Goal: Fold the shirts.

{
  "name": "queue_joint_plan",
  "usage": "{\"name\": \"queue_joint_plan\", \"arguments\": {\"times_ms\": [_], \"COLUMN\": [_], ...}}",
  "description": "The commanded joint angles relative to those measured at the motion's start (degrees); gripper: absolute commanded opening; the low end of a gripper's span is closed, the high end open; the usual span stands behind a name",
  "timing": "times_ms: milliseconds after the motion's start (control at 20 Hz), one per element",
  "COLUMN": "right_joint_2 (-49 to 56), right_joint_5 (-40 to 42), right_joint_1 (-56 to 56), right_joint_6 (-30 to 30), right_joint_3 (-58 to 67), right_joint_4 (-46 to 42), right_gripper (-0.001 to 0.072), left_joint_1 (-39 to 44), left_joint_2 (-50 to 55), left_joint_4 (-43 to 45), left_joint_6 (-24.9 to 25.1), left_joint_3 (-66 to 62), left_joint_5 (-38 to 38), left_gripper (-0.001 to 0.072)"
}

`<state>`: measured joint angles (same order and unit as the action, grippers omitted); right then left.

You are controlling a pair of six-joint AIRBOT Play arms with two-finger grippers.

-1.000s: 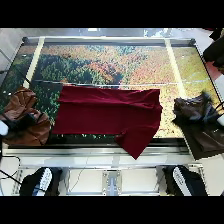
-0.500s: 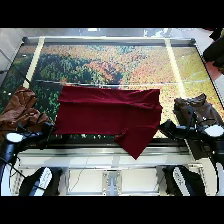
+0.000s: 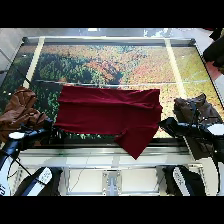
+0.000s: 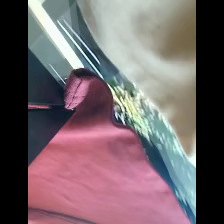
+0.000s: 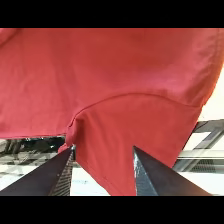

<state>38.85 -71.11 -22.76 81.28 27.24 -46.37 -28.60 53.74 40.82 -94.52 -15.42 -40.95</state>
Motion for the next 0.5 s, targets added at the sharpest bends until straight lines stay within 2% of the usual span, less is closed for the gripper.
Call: {"name": "queue_joint_plan", "arguments": {"times_ms": [0,100,200,450], "right_joint_2": [-0.04,-0.04,0.02,0.39], "right_joint_5": [-3.37,-4.85,-2.14,16.39], "right_joint_1": [-0.04,-0.04,-0.02,5.25], "right_joint_6": [0.52,5.73,6.36,6.34], "right_joint_3": [-0.11,-2.05,-6.47,-17.42], "right_joint_4": [-3.08,-9.42,-7.19,-0.83], "right_gripper": [0.0409,0.0410,0.0410,0.0409], "left_joint_1": [-0.07,-0.07,-0.07,-0.07], "left_joint_2": [0.72,0.72,0.70,0.70], "left_joint_4": [-1.90,-1.92,-1.92,-1.92], "left_joint_6": [2.82,4.15,4.17,4.17], "left_joint_3": [-0.02,-0.02,-0.04,-0.04], "left_joint_5": [1.36,1.01,0.87,0.85], "left_gripper": [0.0008,0.0008,0.0008,0.0008]}}
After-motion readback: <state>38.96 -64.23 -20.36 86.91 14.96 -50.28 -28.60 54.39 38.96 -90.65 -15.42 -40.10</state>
